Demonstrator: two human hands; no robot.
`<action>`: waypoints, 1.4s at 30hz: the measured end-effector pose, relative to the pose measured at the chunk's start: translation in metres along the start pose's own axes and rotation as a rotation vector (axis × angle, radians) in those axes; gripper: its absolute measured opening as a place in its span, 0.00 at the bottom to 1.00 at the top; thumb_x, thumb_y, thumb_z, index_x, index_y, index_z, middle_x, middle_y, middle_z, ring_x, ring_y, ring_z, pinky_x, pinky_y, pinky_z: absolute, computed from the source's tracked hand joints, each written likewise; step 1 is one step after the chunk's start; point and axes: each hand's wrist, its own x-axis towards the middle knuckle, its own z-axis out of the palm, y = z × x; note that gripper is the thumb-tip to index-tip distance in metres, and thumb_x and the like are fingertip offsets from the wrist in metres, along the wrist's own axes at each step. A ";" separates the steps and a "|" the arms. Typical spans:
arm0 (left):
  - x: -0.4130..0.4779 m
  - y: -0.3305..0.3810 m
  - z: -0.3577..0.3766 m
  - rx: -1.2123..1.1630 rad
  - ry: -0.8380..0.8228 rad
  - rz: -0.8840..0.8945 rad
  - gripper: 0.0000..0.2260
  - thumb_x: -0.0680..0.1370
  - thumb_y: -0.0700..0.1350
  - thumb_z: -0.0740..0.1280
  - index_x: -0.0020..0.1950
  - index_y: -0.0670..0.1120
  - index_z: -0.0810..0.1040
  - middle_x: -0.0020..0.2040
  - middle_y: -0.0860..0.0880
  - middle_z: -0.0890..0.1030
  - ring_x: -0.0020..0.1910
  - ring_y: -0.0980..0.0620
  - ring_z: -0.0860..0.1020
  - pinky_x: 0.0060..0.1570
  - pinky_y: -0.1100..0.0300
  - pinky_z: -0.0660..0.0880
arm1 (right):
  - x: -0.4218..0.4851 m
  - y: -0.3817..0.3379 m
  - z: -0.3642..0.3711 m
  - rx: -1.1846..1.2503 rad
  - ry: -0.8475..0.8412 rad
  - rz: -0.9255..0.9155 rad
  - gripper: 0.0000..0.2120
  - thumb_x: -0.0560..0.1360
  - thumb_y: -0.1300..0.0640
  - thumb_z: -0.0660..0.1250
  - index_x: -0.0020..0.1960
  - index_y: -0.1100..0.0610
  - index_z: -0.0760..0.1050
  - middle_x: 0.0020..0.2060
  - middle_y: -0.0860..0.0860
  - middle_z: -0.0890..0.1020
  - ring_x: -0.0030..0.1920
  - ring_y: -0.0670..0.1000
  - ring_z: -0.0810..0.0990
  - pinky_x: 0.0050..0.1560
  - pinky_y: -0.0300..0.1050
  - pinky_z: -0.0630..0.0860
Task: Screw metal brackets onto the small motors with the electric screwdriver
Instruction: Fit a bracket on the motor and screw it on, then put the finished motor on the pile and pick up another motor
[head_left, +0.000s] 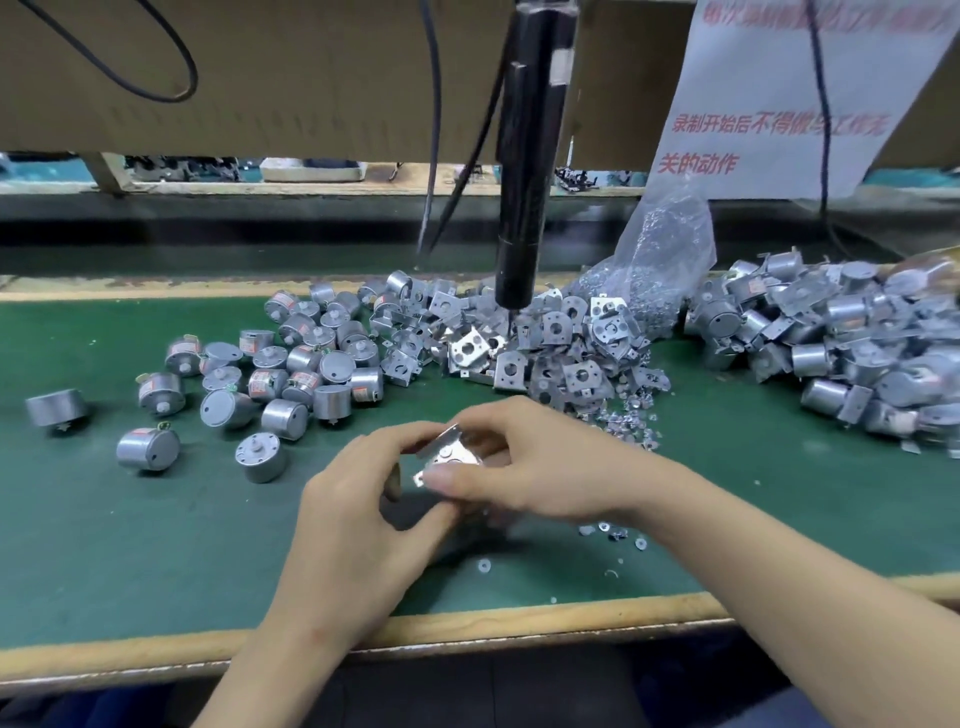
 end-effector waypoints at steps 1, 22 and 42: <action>-0.001 0.000 0.001 -0.004 -0.008 0.009 0.23 0.67 0.54 0.73 0.62 0.54 0.76 0.46 0.68 0.76 0.37 0.63 0.73 0.42 0.76 0.66 | -0.004 0.003 -0.002 0.099 0.015 -0.014 0.12 0.80 0.49 0.71 0.59 0.56 0.80 0.46 0.57 0.86 0.41 0.55 0.83 0.51 0.57 0.81; 0.002 -0.004 0.008 0.108 -0.082 -0.107 0.17 0.71 0.57 0.69 0.58 0.55 0.77 0.38 0.55 0.76 0.38 0.59 0.75 0.40 0.77 0.68 | -0.045 0.059 -0.154 1.098 1.205 -0.073 0.21 0.84 0.41 0.58 0.56 0.58 0.79 0.43 0.51 0.84 0.39 0.48 0.81 0.39 0.40 0.77; 0.010 -0.059 -0.026 0.629 0.073 -0.430 0.22 0.73 0.37 0.72 0.66 0.37 0.74 0.56 0.30 0.77 0.52 0.28 0.73 0.55 0.39 0.66 | 0.021 -0.030 -0.073 0.464 0.463 -0.517 0.12 0.78 0.60 0.70 0.60 0.60 0.73 0.41 0.47 0.83 0.50 0.61 0.85 0.62 0.60 0.80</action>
